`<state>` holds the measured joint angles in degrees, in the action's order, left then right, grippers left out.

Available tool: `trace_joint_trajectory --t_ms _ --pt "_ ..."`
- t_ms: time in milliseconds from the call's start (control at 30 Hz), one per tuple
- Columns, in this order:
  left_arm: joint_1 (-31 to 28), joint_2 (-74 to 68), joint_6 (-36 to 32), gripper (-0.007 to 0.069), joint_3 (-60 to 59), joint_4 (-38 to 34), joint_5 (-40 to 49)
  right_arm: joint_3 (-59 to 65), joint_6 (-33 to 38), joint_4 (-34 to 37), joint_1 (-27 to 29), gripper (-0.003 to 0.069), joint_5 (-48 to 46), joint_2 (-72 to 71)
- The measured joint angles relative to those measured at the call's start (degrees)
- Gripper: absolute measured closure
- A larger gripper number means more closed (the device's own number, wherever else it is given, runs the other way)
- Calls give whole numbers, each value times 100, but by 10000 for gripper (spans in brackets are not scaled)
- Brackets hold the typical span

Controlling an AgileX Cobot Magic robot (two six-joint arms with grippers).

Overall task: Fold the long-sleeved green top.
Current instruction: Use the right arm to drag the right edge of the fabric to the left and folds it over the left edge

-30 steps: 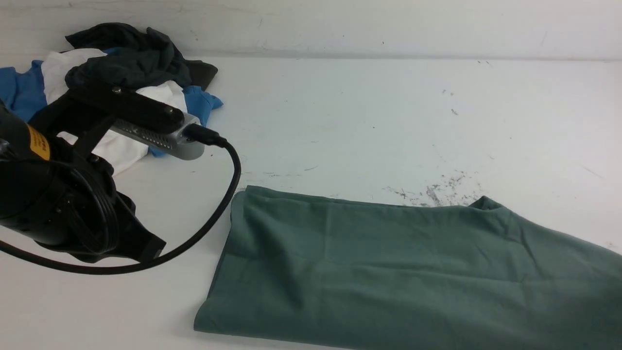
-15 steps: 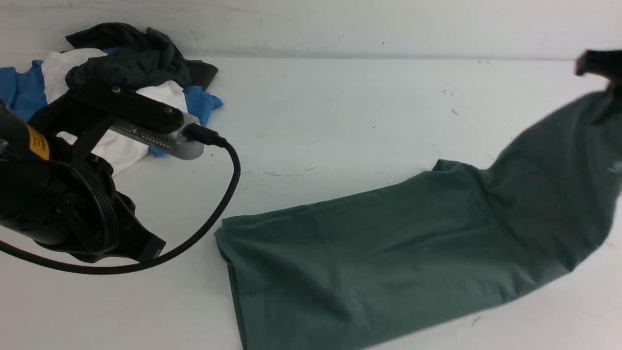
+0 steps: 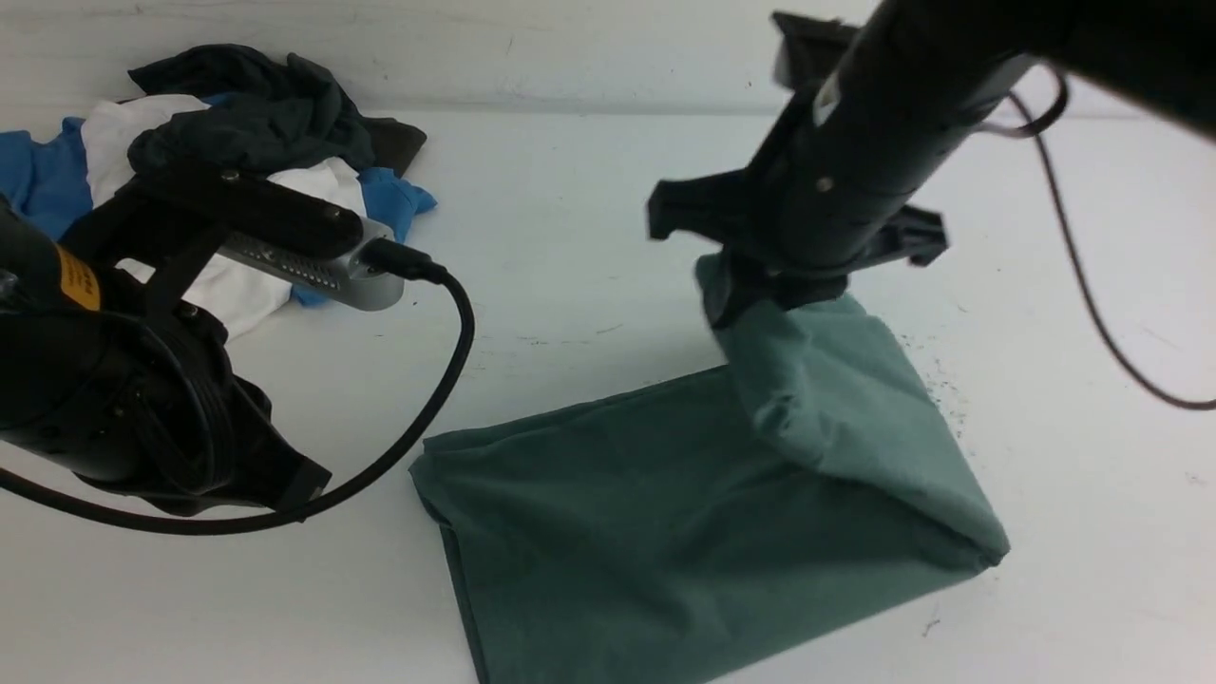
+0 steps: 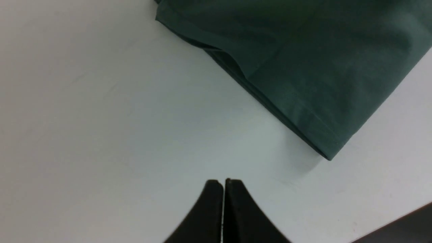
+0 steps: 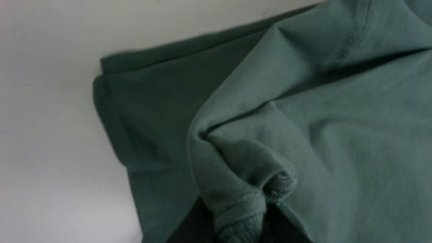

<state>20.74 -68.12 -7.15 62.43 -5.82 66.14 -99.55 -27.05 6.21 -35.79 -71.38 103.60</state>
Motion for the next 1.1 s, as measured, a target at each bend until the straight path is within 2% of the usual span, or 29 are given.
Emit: trace_joint_trajectory --t_ms 200,433,500,600,667,700,767,833,967,1100 --pt "0 0 0 629 0 0 0 -6 -140 298 -537 589 516 621" --pt "0 0 0 629 0 -6 10 -6 -161 715 -832 585 1143 1250" --pt "0 0 0 629 0 -6 13 -6 -161 861 -886 561 1273 1398" --pt "0 0 0 629 0 -6 13 -6 -161 1246 -917 472 1481 1550" --pt "0 0 0 629 0 -6 13 -6 -113 1639 -925 383 1613 1601" --pt "0 0 0 629 0 -6 13 -6 -113 1639 -930 374 1628 1601" --pt "0 0 0 629 0 -6 13 -8 253 2288 -930 261 1781 1602" --pt "0 0 0 629 0 -6 13 -8 586 2561 -930 216 1795 1561" --pt "0 0 0 629 0 -6 95 -8 1335 2701 -821 193 1405 1348" --pt "0 0 35 629 0 -36 127 -8 1476 2078 -518 253 786 1079"
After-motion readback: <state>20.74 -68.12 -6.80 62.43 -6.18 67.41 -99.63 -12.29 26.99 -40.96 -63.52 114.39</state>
